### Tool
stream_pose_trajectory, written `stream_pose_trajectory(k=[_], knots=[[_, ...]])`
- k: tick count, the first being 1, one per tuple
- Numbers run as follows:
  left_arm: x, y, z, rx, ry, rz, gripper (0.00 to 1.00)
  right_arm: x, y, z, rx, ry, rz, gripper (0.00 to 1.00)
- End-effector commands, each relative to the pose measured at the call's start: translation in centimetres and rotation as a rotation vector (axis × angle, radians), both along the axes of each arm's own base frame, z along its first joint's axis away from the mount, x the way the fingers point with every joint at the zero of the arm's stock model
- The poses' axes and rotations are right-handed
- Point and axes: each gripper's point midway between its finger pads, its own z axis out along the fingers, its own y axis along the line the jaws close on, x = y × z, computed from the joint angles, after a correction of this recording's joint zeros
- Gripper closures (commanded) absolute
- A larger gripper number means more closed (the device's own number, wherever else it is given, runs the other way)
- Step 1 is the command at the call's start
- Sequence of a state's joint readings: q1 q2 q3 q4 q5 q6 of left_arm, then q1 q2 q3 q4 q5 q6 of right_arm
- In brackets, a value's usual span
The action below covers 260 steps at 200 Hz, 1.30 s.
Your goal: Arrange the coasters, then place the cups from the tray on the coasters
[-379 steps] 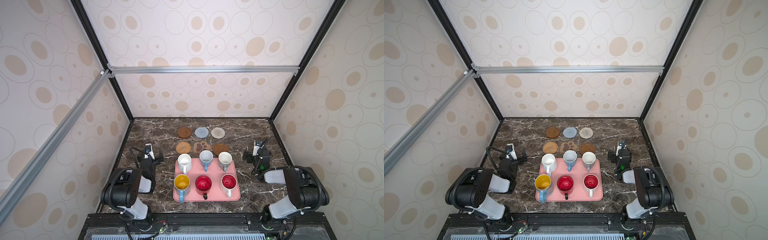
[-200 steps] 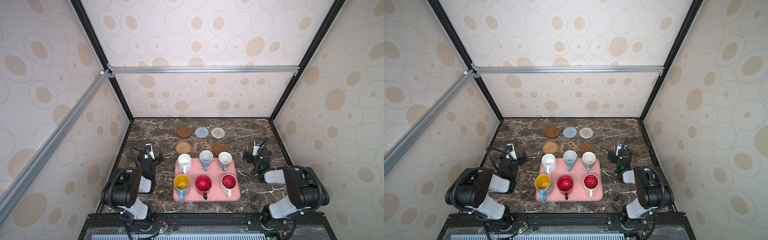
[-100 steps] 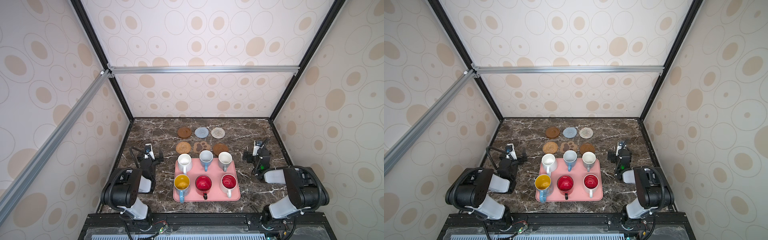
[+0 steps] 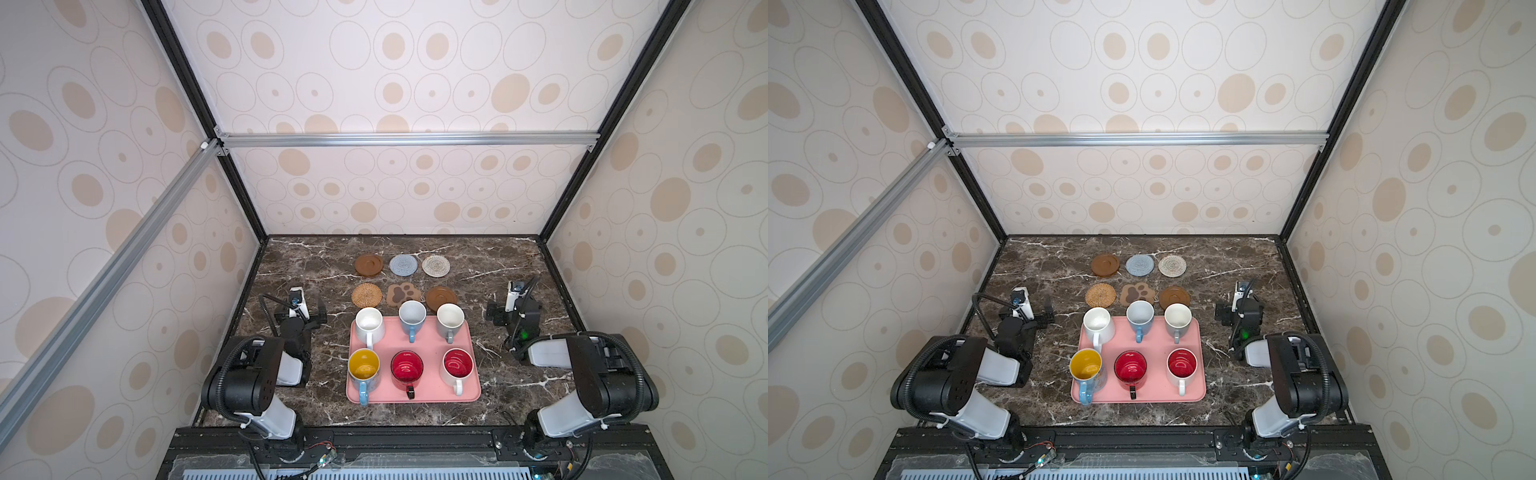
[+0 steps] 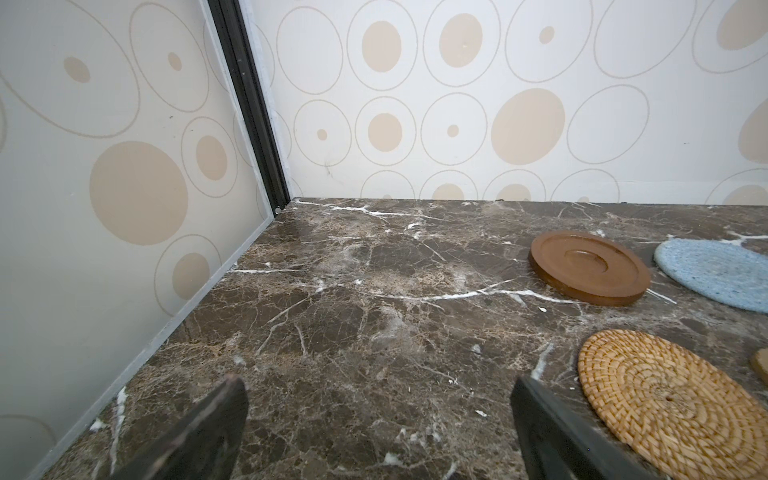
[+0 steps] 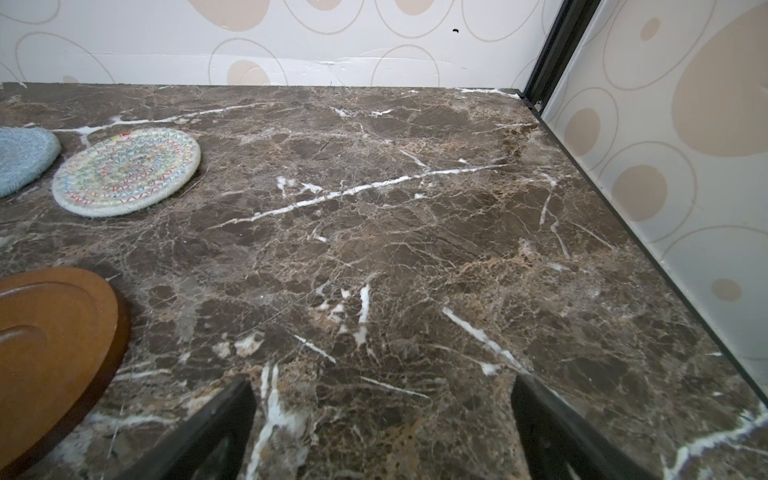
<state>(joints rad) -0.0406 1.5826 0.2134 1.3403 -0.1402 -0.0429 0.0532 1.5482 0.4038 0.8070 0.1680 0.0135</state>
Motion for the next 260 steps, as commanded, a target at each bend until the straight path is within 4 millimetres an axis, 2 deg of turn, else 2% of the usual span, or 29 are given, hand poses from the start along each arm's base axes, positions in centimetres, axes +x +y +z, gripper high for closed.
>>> stream_pose_trajectory(k=[1,61,73,86,93,115,138,152,169,191,213,260], knots=[[0.4,0.3,0.8,0.020,-0.022,0.005,0.00,0.5,0.3,0.8,-0.008,-0.020,0.013,0.00],[0.3,0.3,1.0,0.018,-0.032,0.007,0.00,0.4,0.2,0.9,-0.008,-0.024,0.011,0.00],[0.4,0.6,2.0,0.014,-0.032,0.028,0.00,0.5,-0.2,2.1,-0.013,-0.058,-0.018,0.00],[1.1,0.9,3.3,-0.004,0.027,0.048,0.00,0.3,-0.6,3.5,-0.021,-0.008,-0.039,0.00],[1.8,0.8,4.6,-0.021,0.048,0.048,0.00,0.1,-0.8,4.5,-0.021,0.028,-0.050,0.00],[3.4,-1.6,8.0,-0.083,0.115,-0.084,0.00,-1.4,-1.4,7.2,0.023,0.146,-0.115,0.00],[4.9,-3.9,9.4,-0.219,0.202,-0.179,0.00,-3.6,-0.2,8.5,0.110,0.286,-0.090,0.00],[5.6,-5.4,8.8,-0.302,0.284,-0.231,0.00,-4.7,0.6,8.8,0.179,0.330,-0.082,0.00],[6.7,-8.2,8.3,-0.385,0.358,-0.332,0.00,-5.7,0.8,9.0,0.247,0.337,-0.115,0.00],[8.1,-12.1,6.6,-0.452,0.499,-0.425,0.00,-7.2,1.0,9.1,0.301,0.383,-0.142,0.00],[9.1,-15.7,4.5,-0.453,0.643,-0.478,0.00,-8.5,2.8,9.3,0.353,0.443,-0.062,0.00],[9.1,-21.4,0.1,-0.513,0.852,-0.597,0.00,-10.7,5.5,9.0,0.436,0.527,0.073,0.00]])
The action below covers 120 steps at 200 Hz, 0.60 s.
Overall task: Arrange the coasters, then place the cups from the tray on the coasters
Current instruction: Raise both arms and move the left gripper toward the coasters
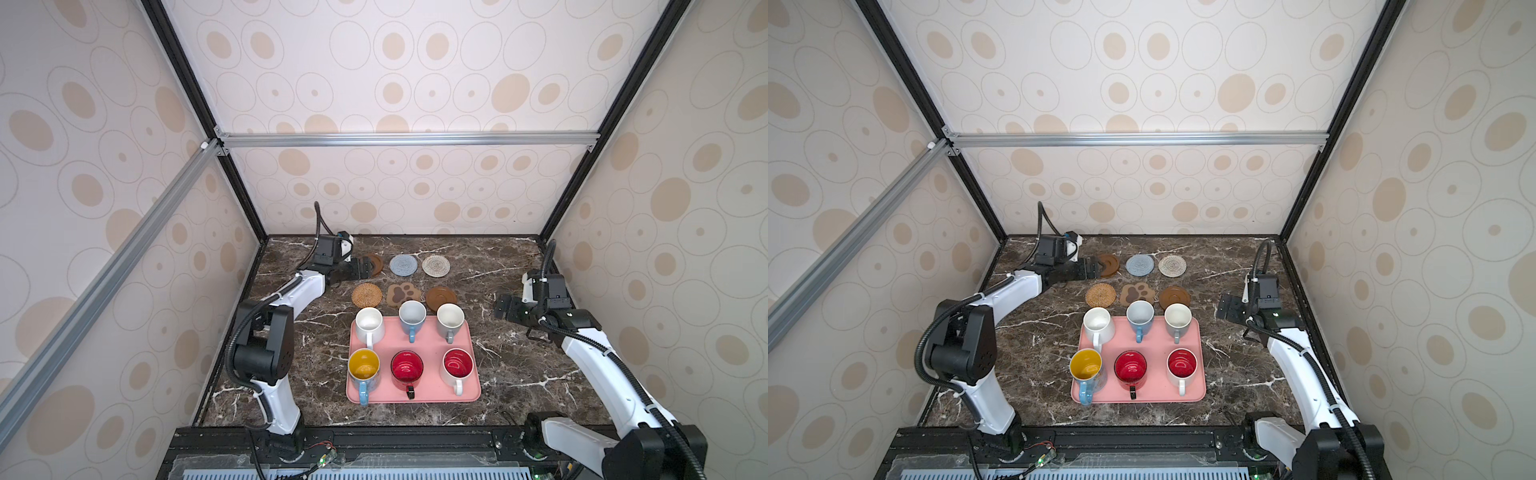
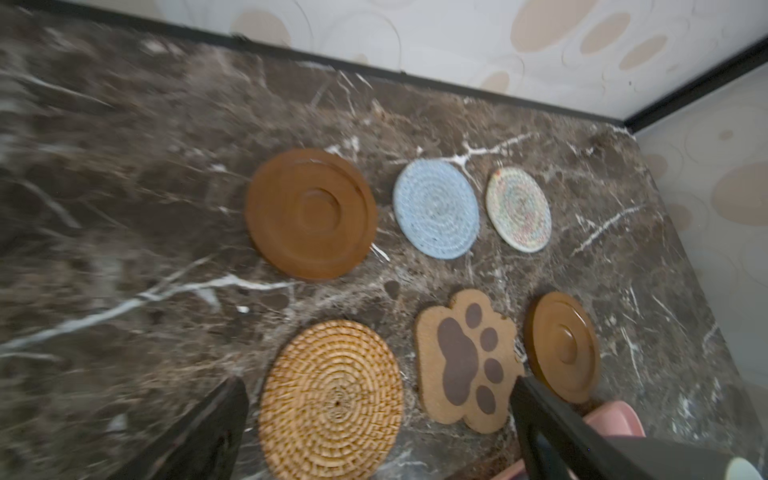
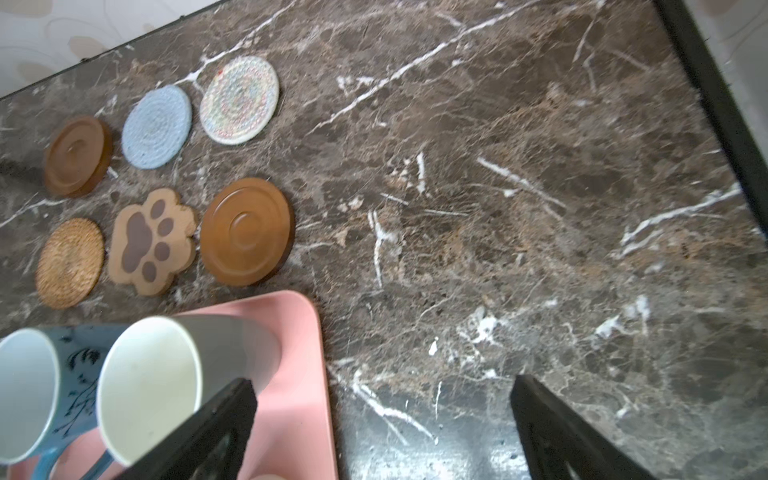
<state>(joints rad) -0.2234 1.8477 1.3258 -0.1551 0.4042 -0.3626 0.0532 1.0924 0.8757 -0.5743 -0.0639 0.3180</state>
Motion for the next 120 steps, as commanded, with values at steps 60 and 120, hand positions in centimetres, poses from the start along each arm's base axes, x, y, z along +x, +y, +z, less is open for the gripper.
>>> stream_pose_trajectory(k=[60,120], knots=[[-3.1,-5.9,-4.0,-0.002,0.223,-0.191,0.00,-3.7,4.7,0.0,0.197,0.078,0.211,0.00],[-3.4,-4.8,-9.3,0.083,0.342,-0.147,0.00,-4.3,5.3,-0.3,0.227,0.115,0.236,0.00]])
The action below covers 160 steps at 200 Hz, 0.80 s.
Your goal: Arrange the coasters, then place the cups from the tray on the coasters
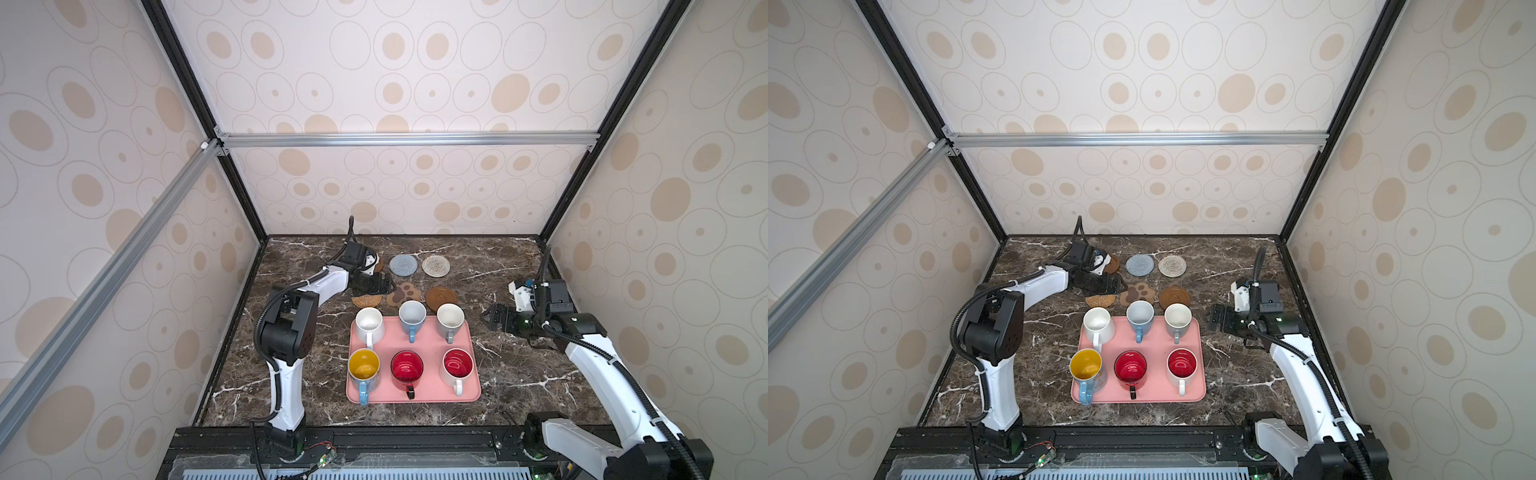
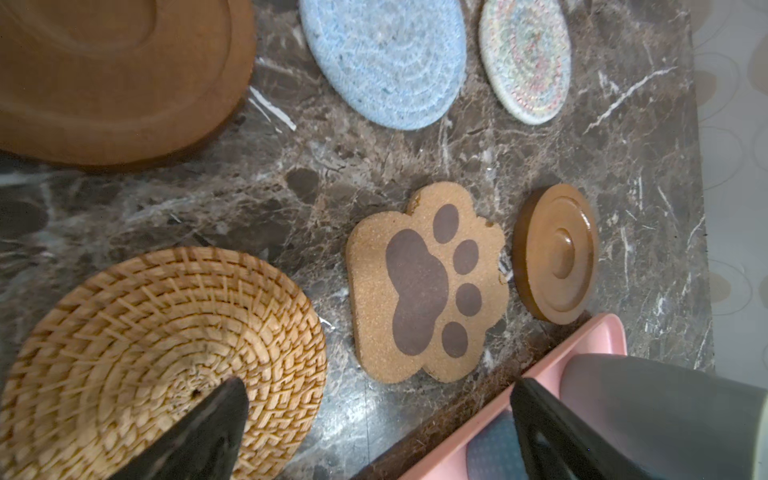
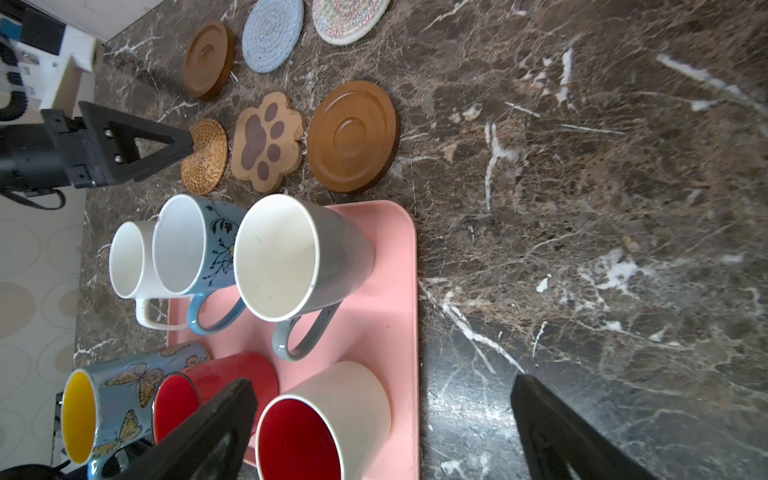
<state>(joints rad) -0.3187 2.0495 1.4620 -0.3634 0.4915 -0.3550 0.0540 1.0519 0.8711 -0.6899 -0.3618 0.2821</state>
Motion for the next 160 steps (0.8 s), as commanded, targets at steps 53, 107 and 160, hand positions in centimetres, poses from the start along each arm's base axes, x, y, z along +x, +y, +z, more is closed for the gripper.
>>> stream_pose_trajectory(k=[53,107,160], knots=[[-0.6,5.4,-4.6,0.209,0.067,0.097,0.00,-1.0,0.2,-0.2,0.005,0.020,0.005,0.00],[0.6,14.7,-5.7,0.282,0.076,0.293,0.00,-0.9,-0.2,-0.5,-0.011,0.033,-0.015,0.00],[1.5,20.9,-6.5,0.290,0.094,0.414,0.00,-1.0,-0.3,-0.5,-0.014,0.039,-0.016,0.00]])
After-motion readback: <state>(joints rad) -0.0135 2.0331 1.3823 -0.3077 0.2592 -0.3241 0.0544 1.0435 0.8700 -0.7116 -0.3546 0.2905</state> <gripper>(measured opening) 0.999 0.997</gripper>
